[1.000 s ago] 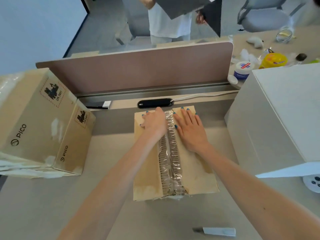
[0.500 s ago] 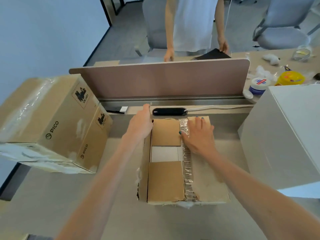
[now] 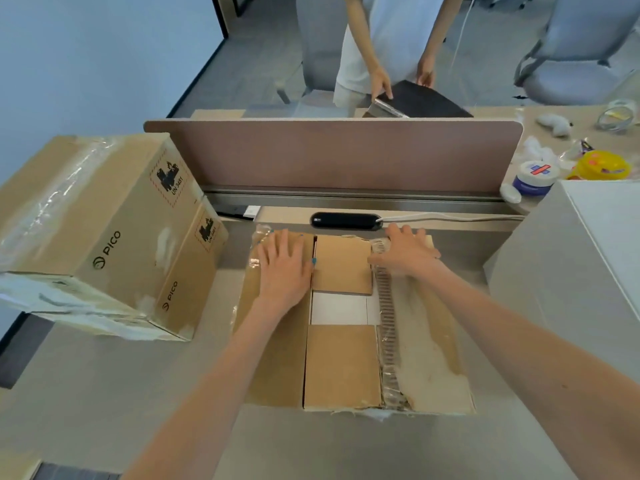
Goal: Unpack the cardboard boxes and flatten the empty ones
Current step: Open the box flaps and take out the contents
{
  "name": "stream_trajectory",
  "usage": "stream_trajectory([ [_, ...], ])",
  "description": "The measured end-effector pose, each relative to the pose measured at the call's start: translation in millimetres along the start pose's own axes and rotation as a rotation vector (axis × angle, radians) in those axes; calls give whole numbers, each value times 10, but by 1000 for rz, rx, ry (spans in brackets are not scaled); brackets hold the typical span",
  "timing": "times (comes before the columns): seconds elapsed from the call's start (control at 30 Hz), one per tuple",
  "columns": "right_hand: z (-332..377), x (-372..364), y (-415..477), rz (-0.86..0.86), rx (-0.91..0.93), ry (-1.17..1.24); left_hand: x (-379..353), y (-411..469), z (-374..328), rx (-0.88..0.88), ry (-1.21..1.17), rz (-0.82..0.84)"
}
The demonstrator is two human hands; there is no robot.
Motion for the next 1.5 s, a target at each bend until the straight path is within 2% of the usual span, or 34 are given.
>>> stream_trajectory([
  [0.17,184,-10,-13,-34,-37,-83,-322,93,-211,75,-270,144],
  [0.33,234,-81,11,-122,-92,-189,-536,149,-182,72,-559,104],
  [0.47,232,-56,52,-29,-92,-211,-588,157,-155,87,-656,46],
  [0.57,245,-49,52,42,-86,-205,-563,139,-181,97,-666,36],
  [0.7,216,227,26,18,35,-42,-518,146,-199,117,-676,23],
  [0.83,214,375,-110,4,153,-30,-540,120,-170,107,-675,7],
  [0.93,226,413,-149,5,175,-4,-538,122,-149,104,-663,-2],
  [1.03,121,461,-188,-134,146,20,-509,133,-177,102,-602,1],
  [1.1,156,385,-300,-286,226,-41,-470,120,-208,98,-530,14],
  [1.17,252,217,-404,-367,328,-170,-456,72,-205,90,-467,24],
  [1.3,262,-131,-548,-287,351,-264,-468,-117,-141,14,-423,-3],
  [1.4,150,-394,-740,-205,321,-190,-493,-360,-116,3,-432,-16],
  [1.5,69,-537,-897,-196,289,-122,-445,-571,-120,-2,-434,-25],
])
Point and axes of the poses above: each hand's wrist, its own y-axis towards the middle knuckle, its own x-axis out of the back of the hand, z = x × y, the point moved 6 cm from there along y, towards the middle knuckle, and after that the axes turned 1 degree about x, right-handed, at the moved point
